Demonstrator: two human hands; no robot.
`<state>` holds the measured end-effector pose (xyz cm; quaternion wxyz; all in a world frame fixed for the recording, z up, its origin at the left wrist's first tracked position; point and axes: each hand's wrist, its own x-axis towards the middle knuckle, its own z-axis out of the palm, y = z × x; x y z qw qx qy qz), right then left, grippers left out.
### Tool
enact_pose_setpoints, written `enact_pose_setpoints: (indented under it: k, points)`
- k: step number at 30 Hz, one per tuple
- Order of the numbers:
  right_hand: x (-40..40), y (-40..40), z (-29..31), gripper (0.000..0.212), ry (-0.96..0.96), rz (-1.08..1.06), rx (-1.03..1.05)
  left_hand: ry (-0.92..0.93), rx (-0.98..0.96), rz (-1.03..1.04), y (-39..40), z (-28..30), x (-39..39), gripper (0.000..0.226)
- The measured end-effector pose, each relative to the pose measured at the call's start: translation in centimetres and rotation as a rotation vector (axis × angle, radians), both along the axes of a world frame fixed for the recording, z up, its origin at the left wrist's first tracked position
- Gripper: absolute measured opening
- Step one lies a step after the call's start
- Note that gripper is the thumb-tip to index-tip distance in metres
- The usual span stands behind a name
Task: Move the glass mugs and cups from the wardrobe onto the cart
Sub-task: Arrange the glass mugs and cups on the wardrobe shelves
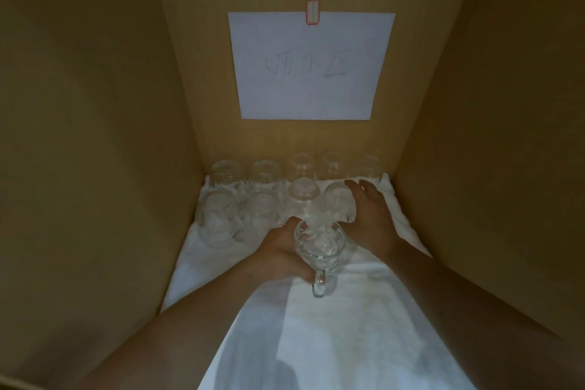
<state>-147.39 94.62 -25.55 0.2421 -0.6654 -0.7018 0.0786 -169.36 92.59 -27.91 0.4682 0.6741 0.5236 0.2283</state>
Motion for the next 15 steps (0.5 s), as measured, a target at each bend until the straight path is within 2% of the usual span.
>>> enact_pose_setpoints:
  k: [3, 5, 9, 12, 14, 15]
  points:
    - [0.2, -2.3, -1.2, 0.074, 0.146, -0.124, 0.115, 0.016, 0.018, 0.036, -0.4, 0.0, 0.2, 0.096]
    - [0.4, -3.8, -2.1, 0.062, 0.234, -0.202, 0.122, 0.039, 0.040, 0.075, -0.8, 0.2, 0.5, 0.096]
    - [1.1, -5.9, -3.3, 0.049, 0.293, -0.240, 0.059, 0.083, 0.058, 0.155, -2.0, 1.3, 1.7, 0.083]
    - [1.3, -6.8, -3.5, 0.038, 0.356, -0.280, -0.060, 0.037, 0.062, 0.190, -2.4, 2.0, 2.5, 0.085]
    - [1.3, -7.5, -2.8, 0.019, 0.509, -0.269, -0.156, -0.043, 0.072, 0.217, -2.5, 2.6, 3.4, 0.087]
    - [1.2, -8.1, -2.2, 0.016, 0.654, -0.247, -0.204, -0.091, 0.075, 0.225, -2.6, 3.1, 3.9, 0.086]
